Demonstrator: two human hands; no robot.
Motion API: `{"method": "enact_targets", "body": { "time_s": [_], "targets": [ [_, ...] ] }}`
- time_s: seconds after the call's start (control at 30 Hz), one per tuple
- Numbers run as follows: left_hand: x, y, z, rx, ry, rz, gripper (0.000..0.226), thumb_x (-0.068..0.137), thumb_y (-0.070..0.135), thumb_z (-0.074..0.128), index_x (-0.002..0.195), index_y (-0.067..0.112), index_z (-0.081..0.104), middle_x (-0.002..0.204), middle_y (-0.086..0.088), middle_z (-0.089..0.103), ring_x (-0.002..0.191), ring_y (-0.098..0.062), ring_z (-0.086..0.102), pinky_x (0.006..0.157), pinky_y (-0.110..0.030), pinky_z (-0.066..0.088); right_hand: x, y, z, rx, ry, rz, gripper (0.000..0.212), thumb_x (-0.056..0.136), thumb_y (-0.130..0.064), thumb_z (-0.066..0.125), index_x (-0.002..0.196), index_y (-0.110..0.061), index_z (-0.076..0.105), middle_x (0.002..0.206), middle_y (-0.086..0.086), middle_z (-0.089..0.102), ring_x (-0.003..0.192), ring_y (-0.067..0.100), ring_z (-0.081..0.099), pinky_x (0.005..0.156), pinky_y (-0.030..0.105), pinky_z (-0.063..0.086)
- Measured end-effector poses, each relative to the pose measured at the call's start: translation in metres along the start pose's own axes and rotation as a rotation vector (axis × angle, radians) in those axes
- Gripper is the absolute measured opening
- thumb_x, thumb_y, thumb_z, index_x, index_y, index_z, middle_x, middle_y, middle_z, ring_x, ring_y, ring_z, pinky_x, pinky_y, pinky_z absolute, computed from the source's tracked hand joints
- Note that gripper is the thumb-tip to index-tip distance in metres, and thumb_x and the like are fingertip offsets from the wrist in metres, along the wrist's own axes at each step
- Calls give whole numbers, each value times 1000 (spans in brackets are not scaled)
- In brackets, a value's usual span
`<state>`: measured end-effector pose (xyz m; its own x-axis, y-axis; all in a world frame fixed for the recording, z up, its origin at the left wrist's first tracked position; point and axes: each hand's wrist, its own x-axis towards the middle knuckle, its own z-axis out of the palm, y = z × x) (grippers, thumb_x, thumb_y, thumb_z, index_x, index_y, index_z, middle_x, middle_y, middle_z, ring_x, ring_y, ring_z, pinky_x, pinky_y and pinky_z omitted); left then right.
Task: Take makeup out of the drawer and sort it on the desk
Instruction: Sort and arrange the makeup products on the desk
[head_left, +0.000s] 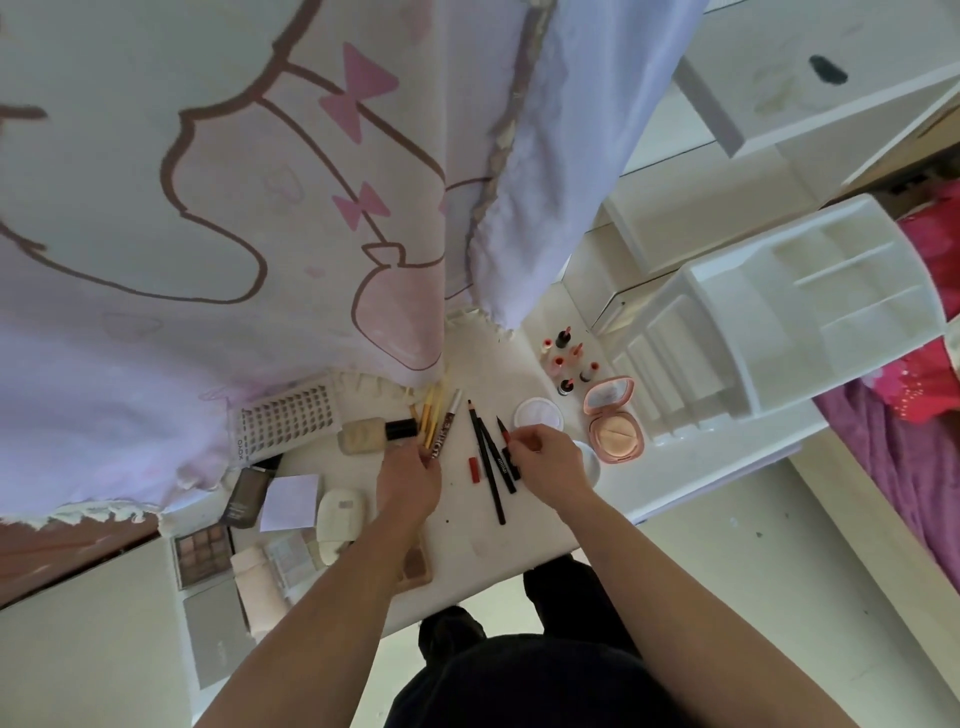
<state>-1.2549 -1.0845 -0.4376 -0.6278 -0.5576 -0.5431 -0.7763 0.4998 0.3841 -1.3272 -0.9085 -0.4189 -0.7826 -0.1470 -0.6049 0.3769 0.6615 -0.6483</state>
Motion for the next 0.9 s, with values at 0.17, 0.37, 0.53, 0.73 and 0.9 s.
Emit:
{"method": "enact_targets", "body": {
  "time_s": [0.17,0.37,0.53,0.73,0.9],
  "targets": [
    [-11,-18,-12,-265,-56,-60,19,90,22,67,106,14,74,102,-4,73,83,-17,63,79,-34,55,1,-13,14,257,-88,113,18,92,-23,58,104,-23,72,89,-2,74,88,19,68,86,38,58],
    [-46,-23,-40,-635,-252,-38,12,85,12,75,97,14,76,96,-5,74,82,-15,65,70,-25,55,-19,-27,26,381,-296,104,28,97,-35,62,82,-11,67,70,1,59,61,11,49,55,20,40],
    [-58,-17,-79,-616,-191,54,10,93,28,67,94,24,76,96,5,74,86,-14,64,68,-23,47,-40,-49,19,268,-387,-45,27,102,-37,52,101,-14,67,94,3,73,60,2,58,65,25,43],
    [-62,6,-118,-747,-195,114,33,102,41,47,109,23,73,105,10,69,89,-12,53,76,-28,41,-77,-72,7,240,-590,-79,40,105,-46,42,110,-14,65,69,-5,42,54,9,42,50,21,30],
    [-65,12,-119,-895,-366,191,24,97,29,59,107,16,76,94,4,70,84,-12,54,74,-27,38,-95,-77,5,368,-676,-31,48,103,-52,41,113,-14,69,64,-7,39,52,9,22,49,21,18]
  ]
}}
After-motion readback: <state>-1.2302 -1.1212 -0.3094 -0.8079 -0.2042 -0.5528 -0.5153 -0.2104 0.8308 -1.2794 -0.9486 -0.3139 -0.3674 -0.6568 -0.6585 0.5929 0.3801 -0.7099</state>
